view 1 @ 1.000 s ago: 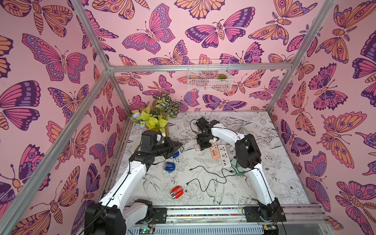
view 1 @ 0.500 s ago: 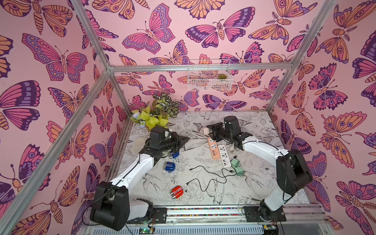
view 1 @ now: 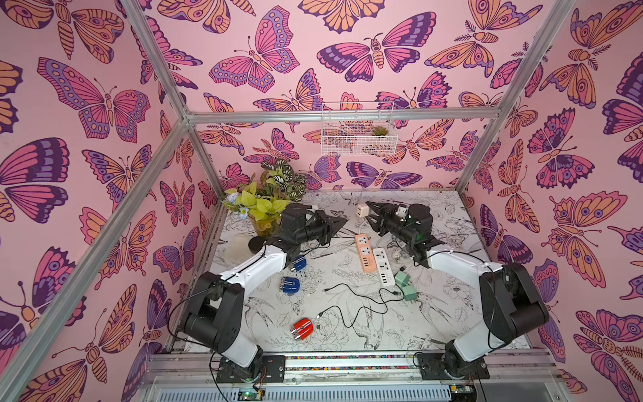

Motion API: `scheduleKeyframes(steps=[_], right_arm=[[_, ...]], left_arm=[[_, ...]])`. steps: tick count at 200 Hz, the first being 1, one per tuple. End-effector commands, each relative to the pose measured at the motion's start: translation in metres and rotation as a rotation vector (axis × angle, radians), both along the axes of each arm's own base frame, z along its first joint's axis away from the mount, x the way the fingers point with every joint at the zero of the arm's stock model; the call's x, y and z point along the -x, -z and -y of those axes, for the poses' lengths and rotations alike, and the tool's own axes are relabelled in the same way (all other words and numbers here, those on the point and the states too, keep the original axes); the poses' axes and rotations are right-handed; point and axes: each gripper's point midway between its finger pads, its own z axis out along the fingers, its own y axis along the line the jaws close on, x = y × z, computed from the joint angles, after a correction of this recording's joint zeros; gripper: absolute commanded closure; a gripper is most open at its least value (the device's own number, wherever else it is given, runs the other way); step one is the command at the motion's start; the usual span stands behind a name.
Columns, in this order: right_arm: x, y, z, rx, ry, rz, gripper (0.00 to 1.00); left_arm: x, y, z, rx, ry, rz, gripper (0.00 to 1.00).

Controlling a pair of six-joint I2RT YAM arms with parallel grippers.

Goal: Charge the electric shaver
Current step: Pick up the plug from the center of the board, then insert the charging cable into the plug.

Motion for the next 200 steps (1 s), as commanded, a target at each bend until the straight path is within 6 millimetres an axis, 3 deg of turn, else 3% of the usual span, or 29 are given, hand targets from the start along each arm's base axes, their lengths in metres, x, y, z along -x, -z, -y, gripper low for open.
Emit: scheduleKeyframes(steps=[1, 149, 200], right_arm=[[0.003, -0.018, -0.001, -0.034, -0.011, 0.049, 0.96], [0.008, 0.004, -0.017, 0.023, -0.059, 0.002, 0.98], [0.005, -0.005, -0.020, 0.005, -0.062, 0.016, 0.98]], left_arm=[[-0.006, -0.015, 0.009, 0.051, -0.005, 0.044, 1.00], [-0.010, -0.022, 0.018, 0.067, 0.013, 0.056, 1.00], [-0.008, -0.011, 0.018, 0.055, 0.019, 0.030, 1.00]])
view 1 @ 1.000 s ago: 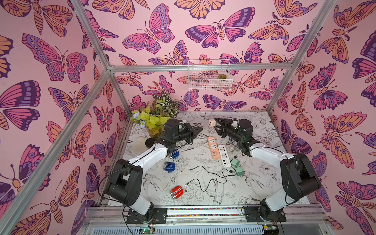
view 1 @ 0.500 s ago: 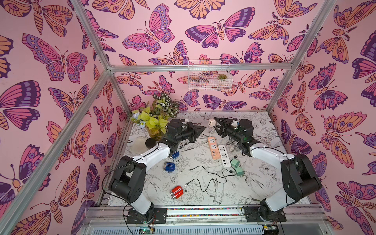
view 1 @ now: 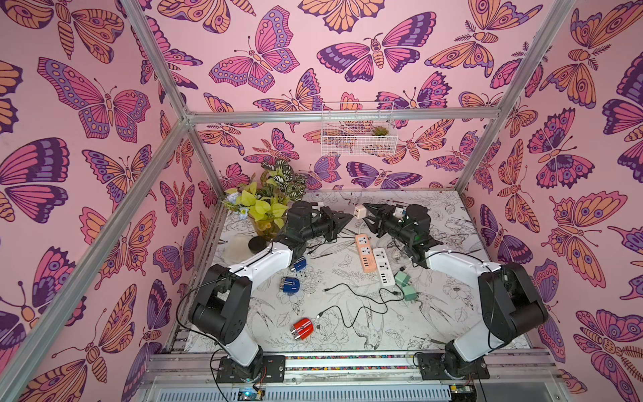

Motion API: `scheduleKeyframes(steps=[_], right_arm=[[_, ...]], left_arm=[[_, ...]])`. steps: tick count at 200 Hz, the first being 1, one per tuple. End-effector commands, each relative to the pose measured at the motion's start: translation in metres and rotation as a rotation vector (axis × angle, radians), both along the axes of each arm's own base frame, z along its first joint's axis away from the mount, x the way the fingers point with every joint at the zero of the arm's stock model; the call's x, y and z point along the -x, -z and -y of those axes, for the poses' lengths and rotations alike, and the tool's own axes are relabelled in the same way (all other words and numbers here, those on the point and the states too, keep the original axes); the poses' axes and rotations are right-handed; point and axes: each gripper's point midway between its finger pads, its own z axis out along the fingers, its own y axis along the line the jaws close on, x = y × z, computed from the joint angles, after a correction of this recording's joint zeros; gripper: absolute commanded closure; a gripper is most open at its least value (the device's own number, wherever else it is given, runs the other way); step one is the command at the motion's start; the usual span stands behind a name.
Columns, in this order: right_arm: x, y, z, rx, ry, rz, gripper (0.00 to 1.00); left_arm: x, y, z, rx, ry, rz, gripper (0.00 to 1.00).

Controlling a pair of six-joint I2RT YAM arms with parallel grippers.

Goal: Charge the electric shaver
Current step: Insert the charging cable into the plug.

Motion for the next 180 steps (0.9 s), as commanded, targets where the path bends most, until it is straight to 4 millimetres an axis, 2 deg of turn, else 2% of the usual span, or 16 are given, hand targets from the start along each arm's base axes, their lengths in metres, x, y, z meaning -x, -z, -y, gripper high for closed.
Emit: scheduleKeyframes(steps=[1, 107, 180], right_arm=[[0.000, -0.013, -0.009, -0.006, -0.027, 0.036, 0.98], [-0.003, -0.017, -0.014, -0.039, -0.030, 0.056, 1.00], [0.013, -0.029, -0.019, -0.020, -0.089, 0.100, 1.00]], left_arm=[[0.000, -0.002, 0.005, 0.011, 0.020, 0.020, 1.00], [0.003, 0.004, 0.010, 0.008, 0.038, -0.002, 1.00], [0.001, 0.015, 0.008, -0.026, 0.037, -0.051, 1.00]])
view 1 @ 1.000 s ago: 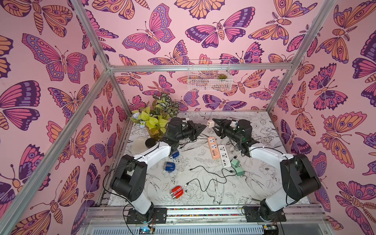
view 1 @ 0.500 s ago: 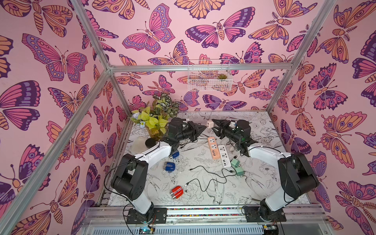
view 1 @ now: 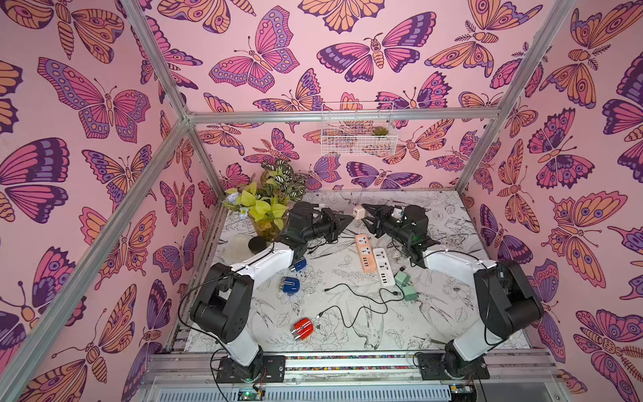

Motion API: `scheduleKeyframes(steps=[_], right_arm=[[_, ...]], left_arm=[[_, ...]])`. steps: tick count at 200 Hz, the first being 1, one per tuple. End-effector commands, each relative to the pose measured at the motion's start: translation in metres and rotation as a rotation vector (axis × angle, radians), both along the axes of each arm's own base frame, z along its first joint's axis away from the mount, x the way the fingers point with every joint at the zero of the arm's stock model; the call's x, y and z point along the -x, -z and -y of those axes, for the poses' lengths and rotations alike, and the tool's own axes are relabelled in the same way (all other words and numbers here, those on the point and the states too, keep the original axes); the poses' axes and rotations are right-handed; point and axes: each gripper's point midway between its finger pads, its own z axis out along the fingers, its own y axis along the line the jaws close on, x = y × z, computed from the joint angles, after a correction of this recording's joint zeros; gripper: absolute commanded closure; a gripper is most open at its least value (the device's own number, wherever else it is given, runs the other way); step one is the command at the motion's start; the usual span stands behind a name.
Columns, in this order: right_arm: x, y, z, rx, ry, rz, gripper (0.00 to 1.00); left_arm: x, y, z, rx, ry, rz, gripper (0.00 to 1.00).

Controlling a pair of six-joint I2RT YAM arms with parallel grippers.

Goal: Charge the electric shaver
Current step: Insert the charging cable into the plug.

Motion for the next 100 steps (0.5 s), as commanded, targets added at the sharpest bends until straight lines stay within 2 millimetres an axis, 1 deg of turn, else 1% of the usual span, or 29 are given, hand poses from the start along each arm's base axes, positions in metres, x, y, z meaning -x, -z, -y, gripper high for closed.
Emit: scheduleKeyframes(steps=[1, 24, 43, 44, 46, 51, 80, 100], right_arm=[[0.016, -0.037, -0.015, -0.019, -0.086, 0.106, 1.00], [0.022, -0.037, -0.017, 0.000, -0.109, 0.113, 1.00], [0.024, -0.031, -0.019, 0.024, -0.117, 0.102, 1.00], [0.026, -0.037, -0.018, 0.020, -0.116, 0.117, 1.00], [0.028, -0.043, -0.017, 0.016, -0.116, 0.129, 1.00], [0.029, -0.046, -0.017, 0.019, -0.118, 0.137, 1.00], [0.032, -0.049, -0.019, 0.024, -0.118, 0.146, 1.00], [0.034, -0.050, -0.024, 0.016, -0.132, 0.155, 1.00]], left_arm=[[0.000, 0.007, 0.004, -0.019, 0.025, -0.027, 1.00], [-0.002, 0.008, 0.005, -0.027, 0.026, -0.038, 1.00], [-0.004, 0.008, 0.004, -0.037, 0.022, -0.041, 1.00], [-0.004, 0.008, 0.004, -0.038, 0.022, -0.042, 1.00], [-0.004, 0.008, 0.003, -0.039, 0.021, -0.044, 1.00], [-0.004, 0.009, 0.003, -0.042, 0.021, -0.046, 1.00], [-0.006, 0.011, 0.003, -0.048, 0.014, -0.058, 1.00], [-0.008, 0.008, 0.004, -0.043, 0.010, -0.057, 1.00]])
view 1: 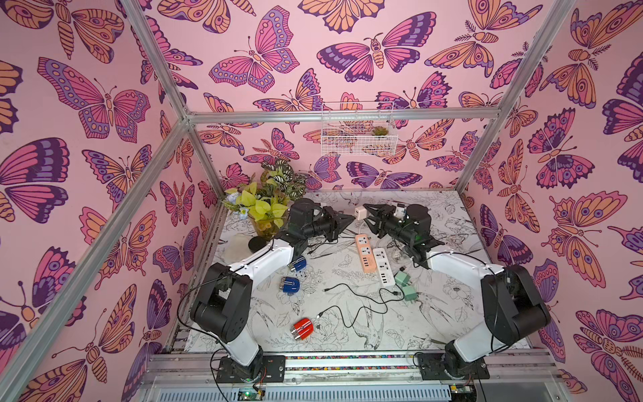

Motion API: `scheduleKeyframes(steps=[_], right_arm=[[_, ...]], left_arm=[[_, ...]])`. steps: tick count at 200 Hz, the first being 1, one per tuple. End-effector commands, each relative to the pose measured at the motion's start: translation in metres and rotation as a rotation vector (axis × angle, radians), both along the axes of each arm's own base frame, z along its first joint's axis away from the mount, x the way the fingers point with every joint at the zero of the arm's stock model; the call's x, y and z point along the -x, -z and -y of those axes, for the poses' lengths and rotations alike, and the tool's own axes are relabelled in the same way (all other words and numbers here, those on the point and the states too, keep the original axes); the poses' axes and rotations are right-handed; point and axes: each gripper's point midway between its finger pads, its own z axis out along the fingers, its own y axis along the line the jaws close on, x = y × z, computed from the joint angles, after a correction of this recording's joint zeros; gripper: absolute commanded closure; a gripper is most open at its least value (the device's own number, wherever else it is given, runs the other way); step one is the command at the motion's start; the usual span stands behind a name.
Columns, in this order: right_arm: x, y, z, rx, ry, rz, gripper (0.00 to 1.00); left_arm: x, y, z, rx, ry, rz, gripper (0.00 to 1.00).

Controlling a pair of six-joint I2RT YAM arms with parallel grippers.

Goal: Charge the electric shaver
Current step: Insert the charging cable into the plug.

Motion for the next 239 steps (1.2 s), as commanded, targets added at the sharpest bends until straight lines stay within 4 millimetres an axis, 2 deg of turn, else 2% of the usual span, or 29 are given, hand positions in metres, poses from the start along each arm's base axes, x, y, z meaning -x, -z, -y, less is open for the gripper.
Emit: scheduleKeyframes(steps=[1, 60, 97, 139, 156, 159, 162, 202, 239], right_arm=[[0.027, -0.041, -0.030, -0.043, -0.141, 0.110, 1.00], [0.023, -0.057, -0.033, -0.093, -0.137, 0.156, 1.00], [0.028, -0.066, -0.038, -0.111, -0.182, 0.156, 1.00], [0.024, -0.067, -0.023, -0.151, -0.141, 0.176, 1.00], [0.023, -0.076, -0.023, -0.181, -0.136, 0.192, 1.00], [0.018, -0.065, -0.025, -0.175, -0.135, 0.169, 1.00], [0.017, -0.064, -0.026, -0.176, -0.135, 0.166, 1.00], [0.022, -0.065, -0.031, -0.142, -0.171, 0.164, 1.00], [0.031, -0.062, -0.042, -0.134, -0.203, 0.141, 1.00]], left_arm=[[-0.011, 0.013, 0.000, -0.030, -0.024, -0.020, 1.00], [-0.011, 0.015, 0.002, -0.022, -0.010, -0.040, 1.00], [-0.014, 0.013, -0.002, -0.023, 0.007, -0.026, 1.00], [-0.015, 0.011, -0.005, -0.012, 0.037, -0.048, 1.00], [-0.014, 0.011, -0.001, -0.011, 0.055, -0.044, 1.00], [-0.014, 0.011, 0.000, -0.011, 0.057, -0.041, 1.00], [-0.014, 0.012, 0.000, -0.013, 0.058, -0.040, 1.00], [-0.016, 0.019, -0.002, -0.037, 0.054, -0.060, 1.00], [-0.026, 0.009, 0.001, -0.038, 0.047, -0.008, 1.00]])
